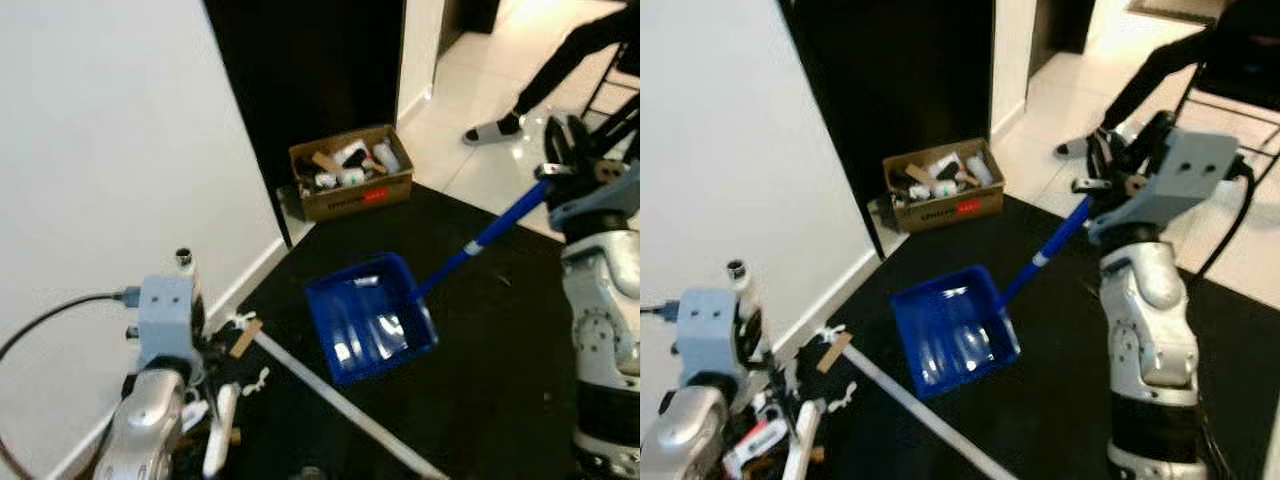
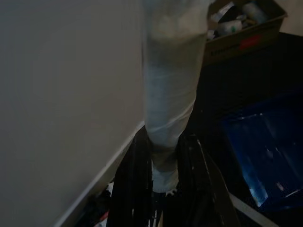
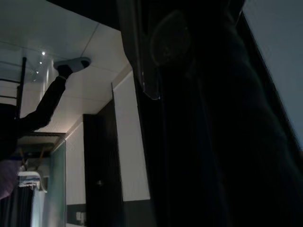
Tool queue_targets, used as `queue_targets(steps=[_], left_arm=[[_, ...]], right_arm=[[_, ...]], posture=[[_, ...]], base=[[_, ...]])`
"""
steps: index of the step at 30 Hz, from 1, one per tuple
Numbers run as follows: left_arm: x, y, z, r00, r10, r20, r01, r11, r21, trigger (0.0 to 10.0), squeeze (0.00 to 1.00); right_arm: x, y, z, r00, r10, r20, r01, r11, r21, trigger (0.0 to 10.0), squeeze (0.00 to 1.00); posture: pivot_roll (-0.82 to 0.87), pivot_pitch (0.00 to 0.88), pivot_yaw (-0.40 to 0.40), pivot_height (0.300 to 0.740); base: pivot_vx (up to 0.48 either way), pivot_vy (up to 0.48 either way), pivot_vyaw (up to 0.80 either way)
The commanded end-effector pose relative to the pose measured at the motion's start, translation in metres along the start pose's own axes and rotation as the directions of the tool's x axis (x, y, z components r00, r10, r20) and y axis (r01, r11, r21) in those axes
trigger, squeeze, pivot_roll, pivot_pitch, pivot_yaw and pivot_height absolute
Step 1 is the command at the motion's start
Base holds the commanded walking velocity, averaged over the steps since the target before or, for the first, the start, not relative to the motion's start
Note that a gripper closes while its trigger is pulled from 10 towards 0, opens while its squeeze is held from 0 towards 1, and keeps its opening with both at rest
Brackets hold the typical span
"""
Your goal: Sweep floor
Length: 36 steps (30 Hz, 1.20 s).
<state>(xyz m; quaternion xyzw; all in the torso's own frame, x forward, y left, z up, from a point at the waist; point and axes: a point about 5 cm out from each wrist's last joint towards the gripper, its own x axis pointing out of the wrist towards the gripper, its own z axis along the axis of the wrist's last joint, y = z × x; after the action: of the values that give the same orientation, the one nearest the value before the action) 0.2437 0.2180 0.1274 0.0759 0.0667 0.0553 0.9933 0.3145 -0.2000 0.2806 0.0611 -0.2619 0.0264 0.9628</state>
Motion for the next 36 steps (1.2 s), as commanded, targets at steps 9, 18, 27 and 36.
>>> queue_targets(steps=[9, 18, 27, 36], left_arm=[[-0.0024, 0.0058, 0.0009, 1.000, 0.019, 0.005, -0.019, 1.000, 0.021, 10.0, 0.00], [-0.0022, 0.0059, 0.0011, 1.000, 0.019, 0.007, -0.020, 1.000, 0.022, 10.0, 0.00], [-0.0022, 0.0051, 0.0018, 1.000, 0.014, 0.011, -0.014, 1.000, 0.015, 10.0, 0.00], [-0.0021, 0.0043, 0.0019, 1.000, 0.008, 0.008, -0.008, 1.000, 0.013, 10.0, 0.00]], right_arm=[[0.0010, 0.0064, 0.0078, 0.999, 0.022, 0.047, -0.024, 0.999, 0.028, 10.0, 0.00], [0.0011, 0.0068, 0.0070, 0.999, 0.022, 0.045, -0.023, 0.999, 0.029, 10.0, 0.00], [0.0013, 0.0071, 0.0070, 0.999, 0.024, 0.045, -0.026, 0.999, 0.031, 10.0, 0.00], [0.0009, 0.0081, 0.0053, 0.999, 0.026, 0.041, -0.028, 0.999, 0.033, 10.0, 0.00]], posture=[[0.09, 0.180, 0.099, 0.740], [0.09, 0.181, 0.100, 0.740], [0.09, 0.180, 0.100, 0.740], [0.09, 0.177, 0.099, 0.740]], base=[[-0.282, 0.000, 0.00], [-0.060, 0.000, 0.00], [0.000, 0.000, 0.00], [0.000, 0.000, 0.00]])
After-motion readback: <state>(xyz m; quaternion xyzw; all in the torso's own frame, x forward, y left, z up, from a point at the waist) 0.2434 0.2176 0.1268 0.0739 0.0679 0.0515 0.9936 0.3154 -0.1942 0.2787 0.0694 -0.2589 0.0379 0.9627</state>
